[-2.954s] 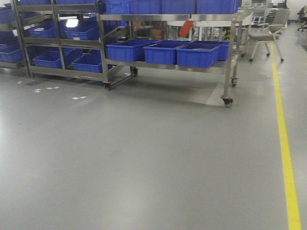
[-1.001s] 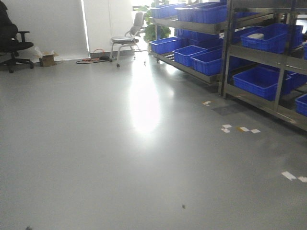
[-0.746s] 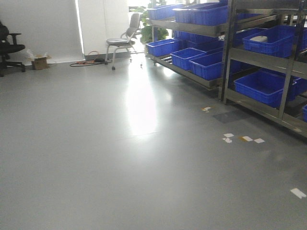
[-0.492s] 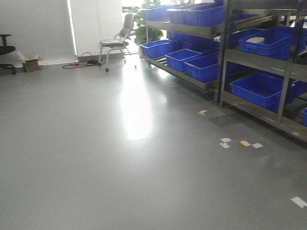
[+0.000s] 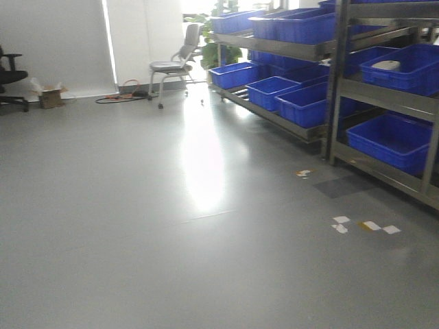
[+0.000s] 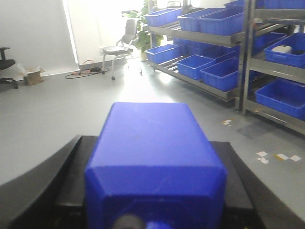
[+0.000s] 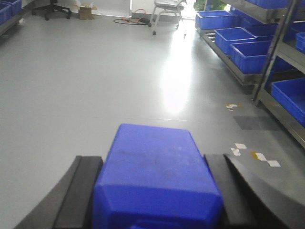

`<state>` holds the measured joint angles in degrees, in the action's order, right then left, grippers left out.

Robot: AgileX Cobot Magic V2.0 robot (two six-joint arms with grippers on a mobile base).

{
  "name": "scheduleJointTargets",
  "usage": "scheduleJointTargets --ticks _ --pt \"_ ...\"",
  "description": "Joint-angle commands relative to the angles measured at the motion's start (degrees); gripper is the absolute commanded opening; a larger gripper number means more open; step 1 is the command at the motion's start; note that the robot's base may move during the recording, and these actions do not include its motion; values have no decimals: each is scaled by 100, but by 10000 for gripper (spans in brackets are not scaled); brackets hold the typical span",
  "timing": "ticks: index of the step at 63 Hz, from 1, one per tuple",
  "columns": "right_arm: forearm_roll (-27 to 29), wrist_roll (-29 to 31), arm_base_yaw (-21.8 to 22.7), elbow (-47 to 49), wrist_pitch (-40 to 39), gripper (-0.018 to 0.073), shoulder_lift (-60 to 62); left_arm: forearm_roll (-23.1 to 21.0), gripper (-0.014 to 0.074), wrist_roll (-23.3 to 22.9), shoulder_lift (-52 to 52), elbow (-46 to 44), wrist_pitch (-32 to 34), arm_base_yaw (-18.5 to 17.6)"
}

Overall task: Pick and sort blue part to right shelf
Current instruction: 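Drive the base across the floor carrying both blue parts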

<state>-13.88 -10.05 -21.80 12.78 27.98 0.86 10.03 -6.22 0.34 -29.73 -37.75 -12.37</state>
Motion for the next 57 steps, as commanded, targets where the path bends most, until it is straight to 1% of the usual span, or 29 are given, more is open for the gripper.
scheduleJointTargets --ticks 1,57 --pt "-109 31 -16 165 -514 215 -23 -3 314 -54 -103 -165 560 5" --pt "-109 31 -16 164 -520 215 -23 -3 314 -54 -103 -165 560 5"
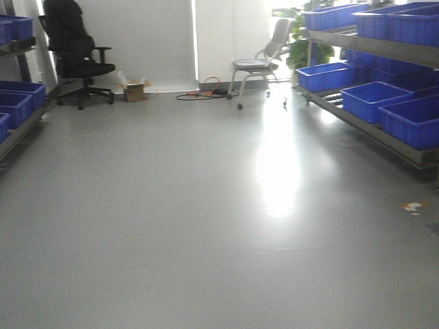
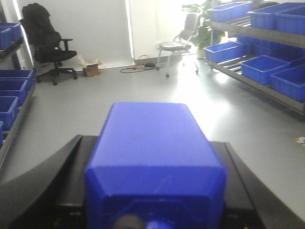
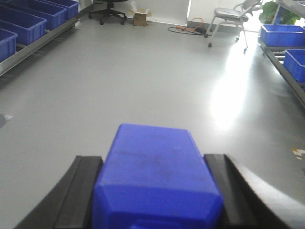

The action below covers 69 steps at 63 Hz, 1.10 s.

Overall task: Pick and sort blue part to right shelf
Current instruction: 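Drive the base across the floor carrying both blue parts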

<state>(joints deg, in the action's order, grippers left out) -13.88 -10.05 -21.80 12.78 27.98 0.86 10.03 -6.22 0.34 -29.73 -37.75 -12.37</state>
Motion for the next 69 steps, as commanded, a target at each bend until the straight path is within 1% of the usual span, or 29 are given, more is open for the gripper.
scheduleJointTargets --ticks 1,69 --pt "-109 31 -16 164 -520 215 -23 -3 314 -54 -103 -165 560 5" --pt "-109 31 -16 164 -520 215 -23 -3 314 -54 -103 -165 560 5"
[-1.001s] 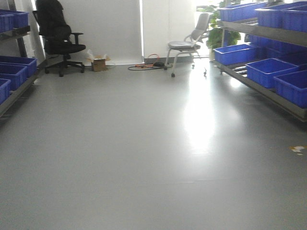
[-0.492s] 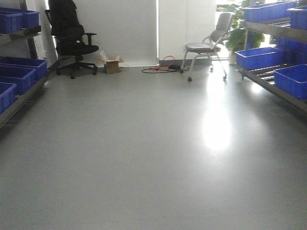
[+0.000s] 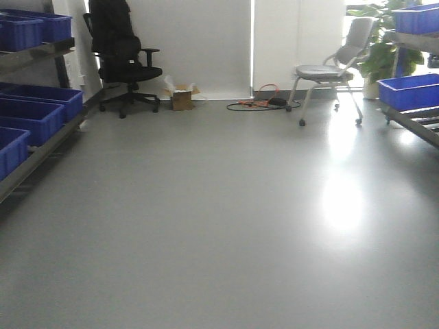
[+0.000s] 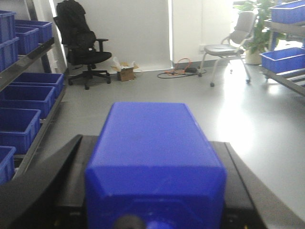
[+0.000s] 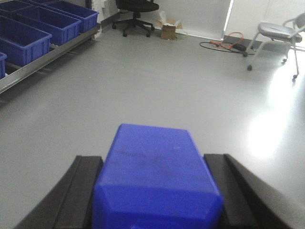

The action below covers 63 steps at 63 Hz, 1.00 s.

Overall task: Pick and sort blue part to right shelf
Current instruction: 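Drive the base across the floor carrying both blue parts, then turn and stop the base facing the shelf of blue bins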

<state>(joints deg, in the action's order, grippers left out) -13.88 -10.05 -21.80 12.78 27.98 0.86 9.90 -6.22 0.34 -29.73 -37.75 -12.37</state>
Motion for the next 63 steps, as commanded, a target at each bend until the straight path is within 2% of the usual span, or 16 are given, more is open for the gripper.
scheduleJointTargets --ticks 1,63 --pt "-109 31 -16 164 -520 215 -23 11 314 -54 -103 -165 560 5" --pt "-109 31 -16 164 -520 215 -23 11 314 -54 -103 -165 560 5"
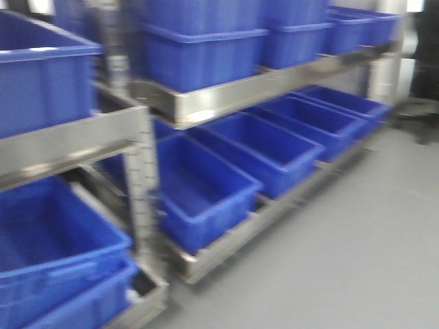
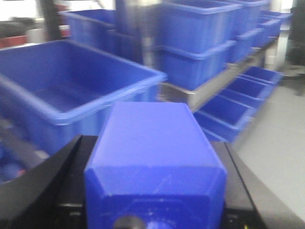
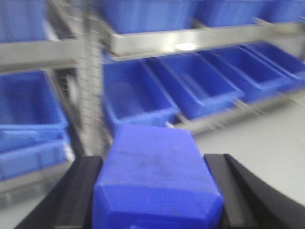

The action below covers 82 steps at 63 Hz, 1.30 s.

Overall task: Pick and sort blue part to right shelf
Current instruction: 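Turn and stop the base facing the shelf of blue bins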

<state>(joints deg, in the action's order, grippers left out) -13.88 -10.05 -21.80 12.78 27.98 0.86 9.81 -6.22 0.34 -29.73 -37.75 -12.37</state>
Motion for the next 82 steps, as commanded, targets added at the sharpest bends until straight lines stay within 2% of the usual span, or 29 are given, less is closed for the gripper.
scheduleJointTargets --ticks 1,41,63,82 --pt "-109 31 -16 164 -520 215 -23 20 314 -54 -103 -165 560 5" --pt "-109 31 -16 164 -520 215 -23 20 314 -54 -103 -165 560 5" --pt "-109 31 -16 164 -520 215 -23 20 314 -54 -103 -165 560 334" --pt "-109 31 -16 164 -520 215 -23 20 314 -54 -103 -165 560 351"
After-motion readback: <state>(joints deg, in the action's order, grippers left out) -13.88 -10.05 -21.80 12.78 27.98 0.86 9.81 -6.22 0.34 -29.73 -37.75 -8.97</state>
